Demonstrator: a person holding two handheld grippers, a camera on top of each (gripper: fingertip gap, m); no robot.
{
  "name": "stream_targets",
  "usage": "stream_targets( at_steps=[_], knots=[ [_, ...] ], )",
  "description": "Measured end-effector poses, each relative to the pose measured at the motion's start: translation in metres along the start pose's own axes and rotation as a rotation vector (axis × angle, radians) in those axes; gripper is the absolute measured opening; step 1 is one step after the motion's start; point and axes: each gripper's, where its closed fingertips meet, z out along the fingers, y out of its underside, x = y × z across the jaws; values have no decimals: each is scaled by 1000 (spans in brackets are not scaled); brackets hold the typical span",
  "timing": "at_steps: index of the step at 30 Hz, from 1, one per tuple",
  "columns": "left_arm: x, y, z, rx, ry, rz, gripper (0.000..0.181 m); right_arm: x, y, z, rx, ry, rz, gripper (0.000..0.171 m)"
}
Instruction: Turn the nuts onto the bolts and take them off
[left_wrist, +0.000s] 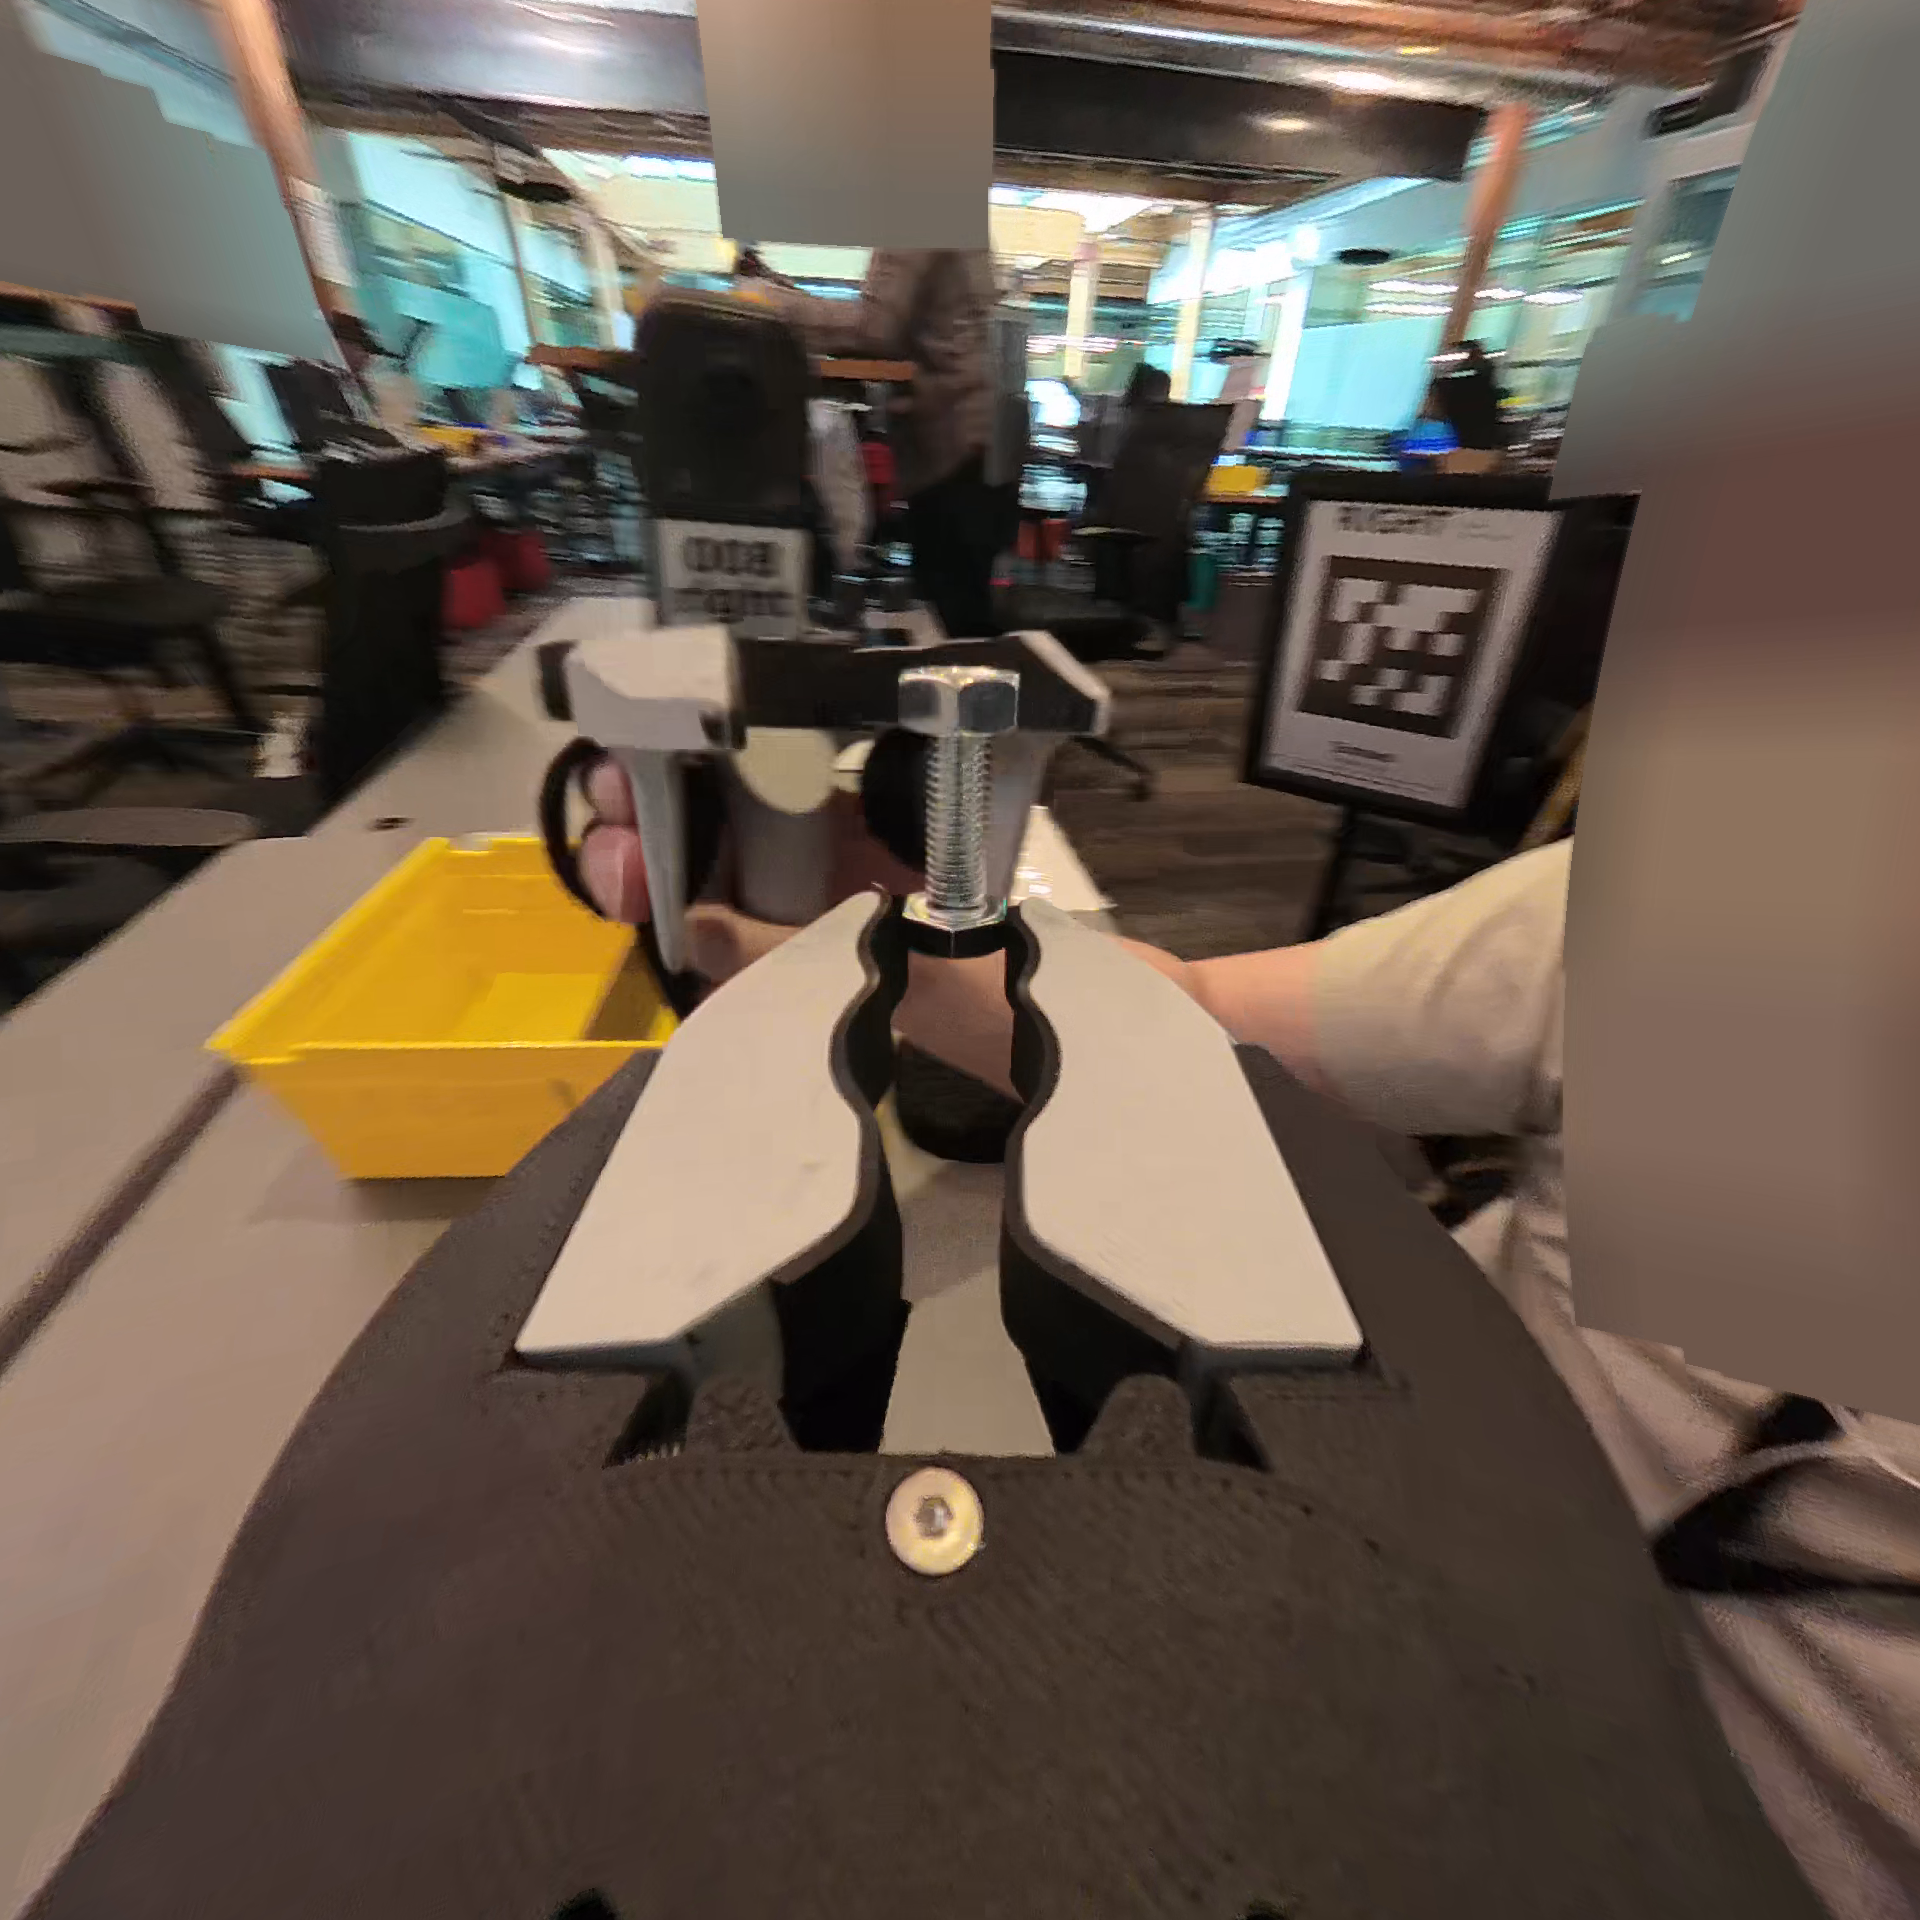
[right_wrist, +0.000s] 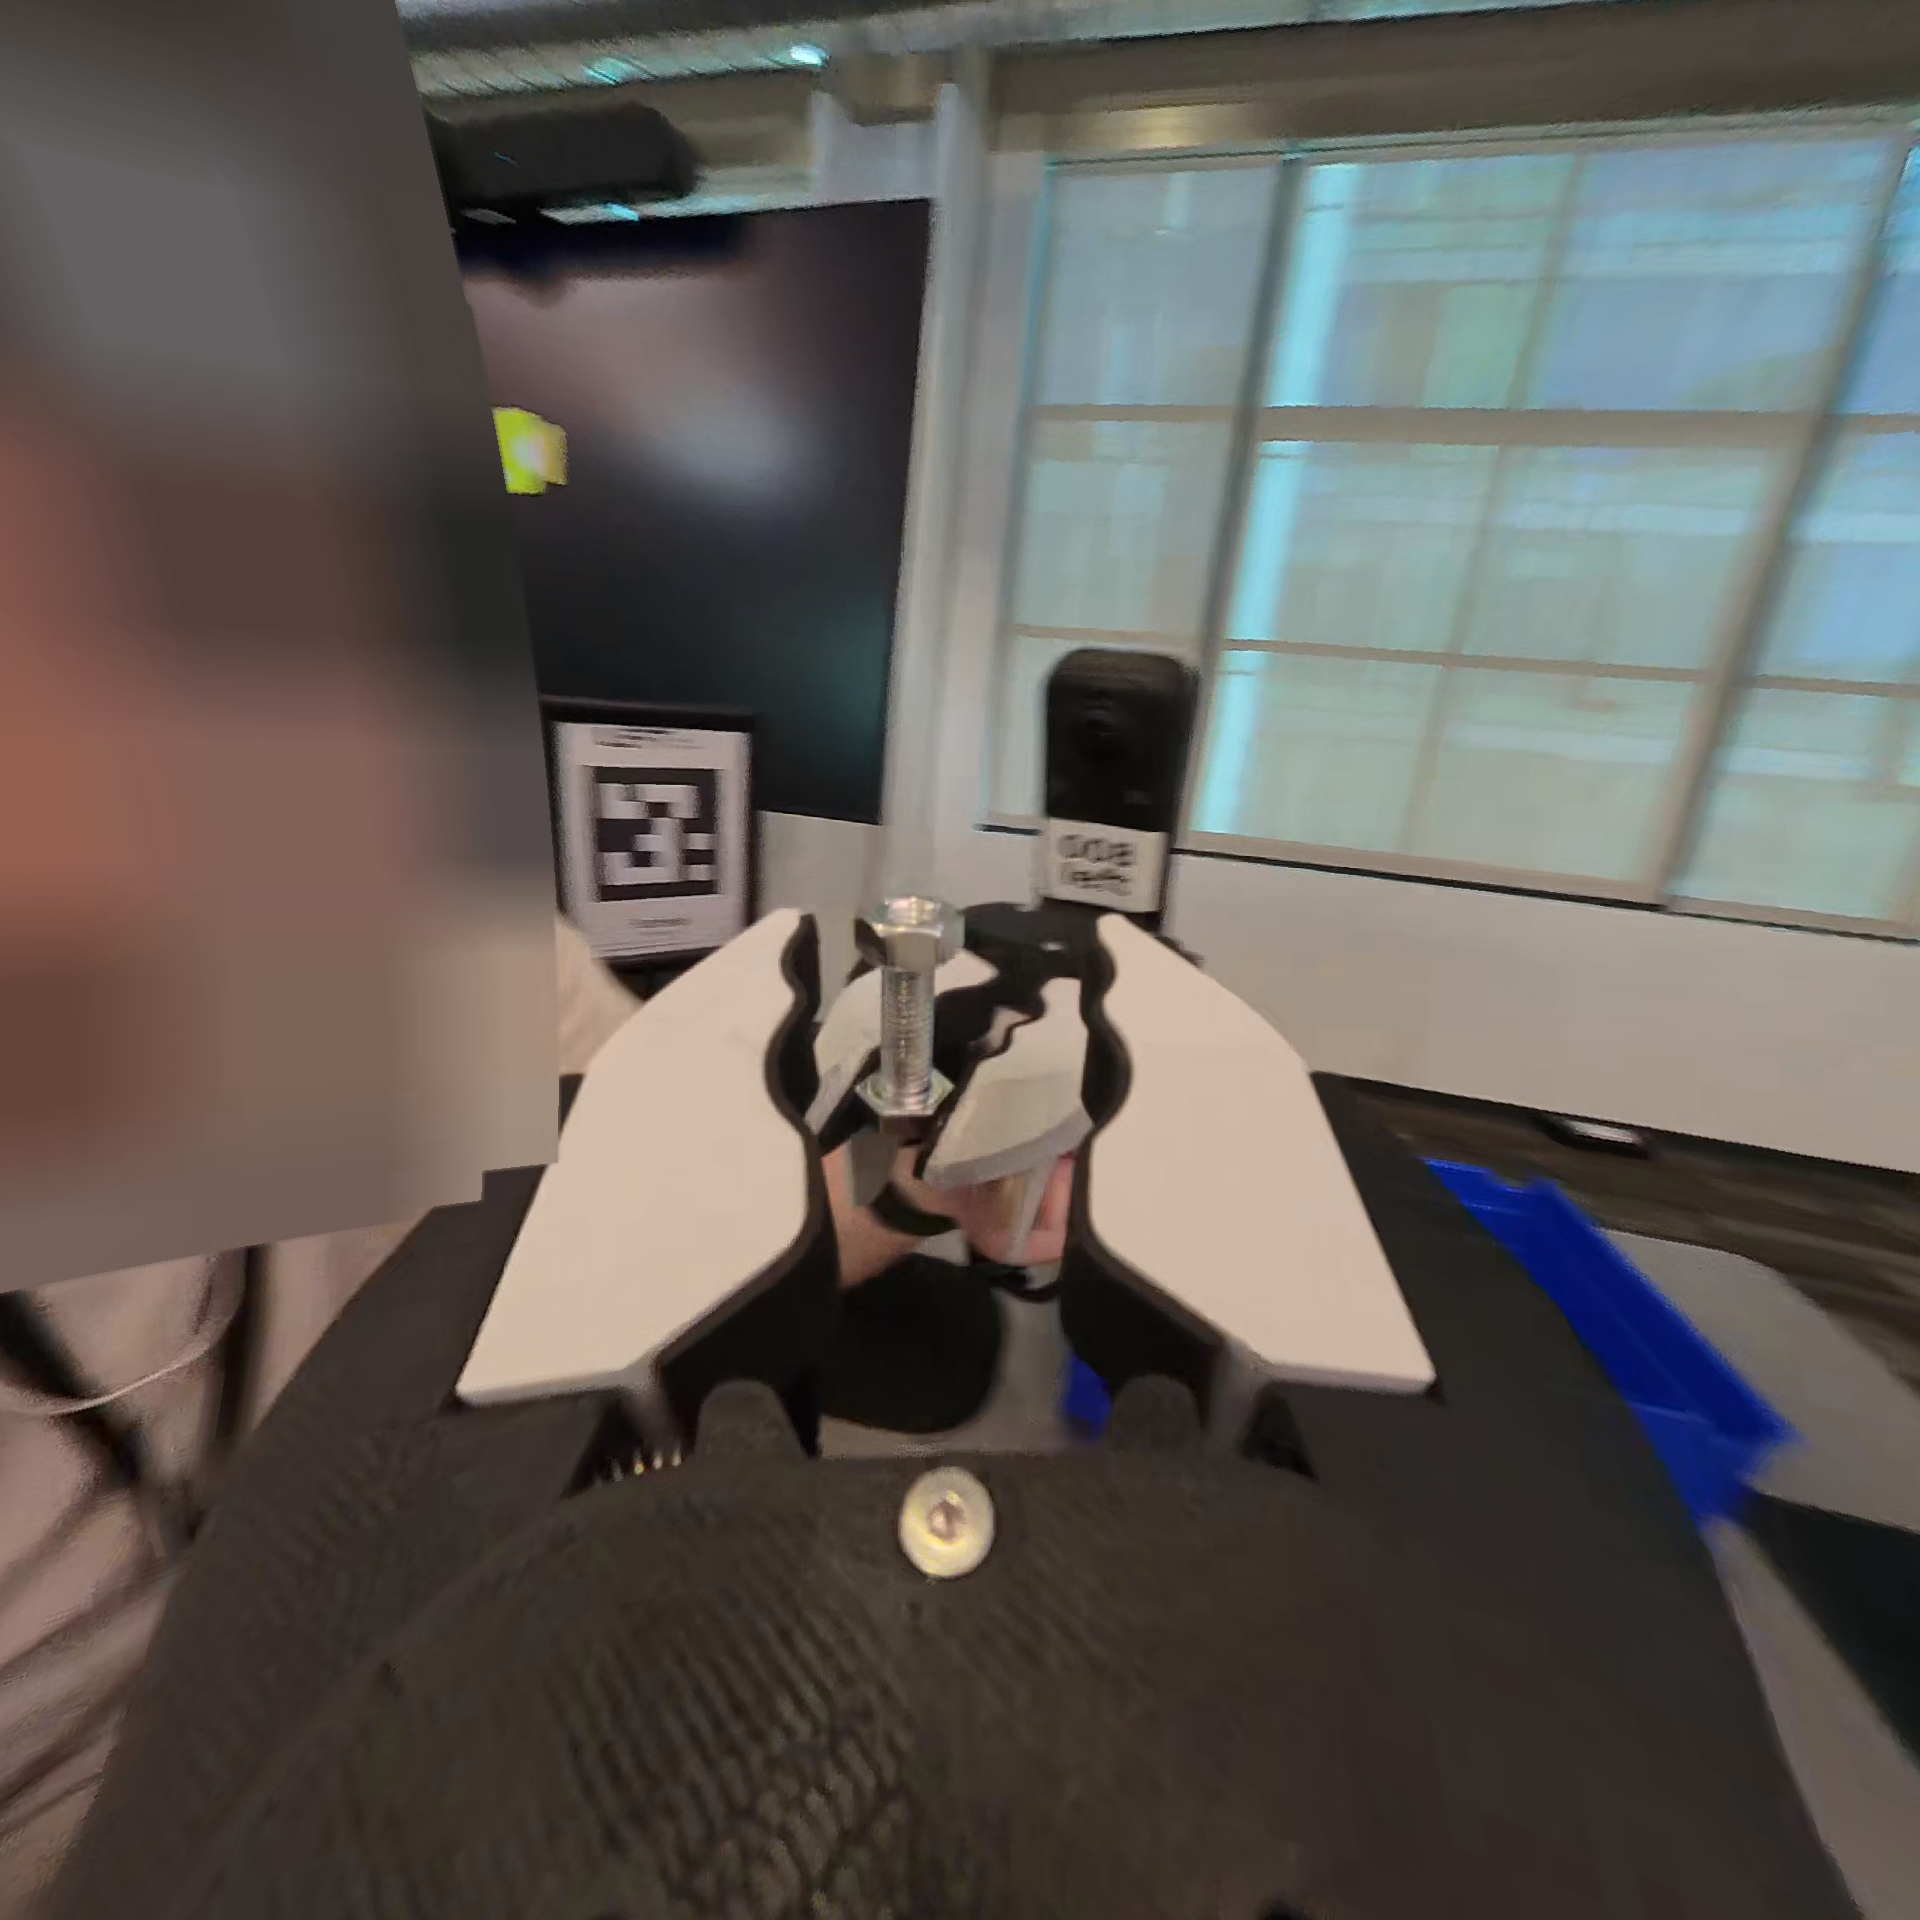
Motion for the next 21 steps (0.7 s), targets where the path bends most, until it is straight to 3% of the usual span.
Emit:
stream_targets(
  at_steps=[1, 4, 9, 16, 21],
  knots=[
    [-6, -1, -2, 8, -51, 24, 18, 5, -3, 1, 1, 68, -49, 52],
    [-21, -4, -6, 25, -172, 71, 18, 14, -7, 6, -14, 206, -135, 53],
    [-25, -6, -8, 36, -211, 85, 18, 32, -1, 8, -79, 387, -151, 46],
    [-21, -10, -9, 58, -174, 62, 18, 26, -4, 5, -46, 282, -66, 45],
    [-20, -12, -12, 66, -161, 52, 18, 20, -6, 2, -41, 224, -64, 33]
  ],
)
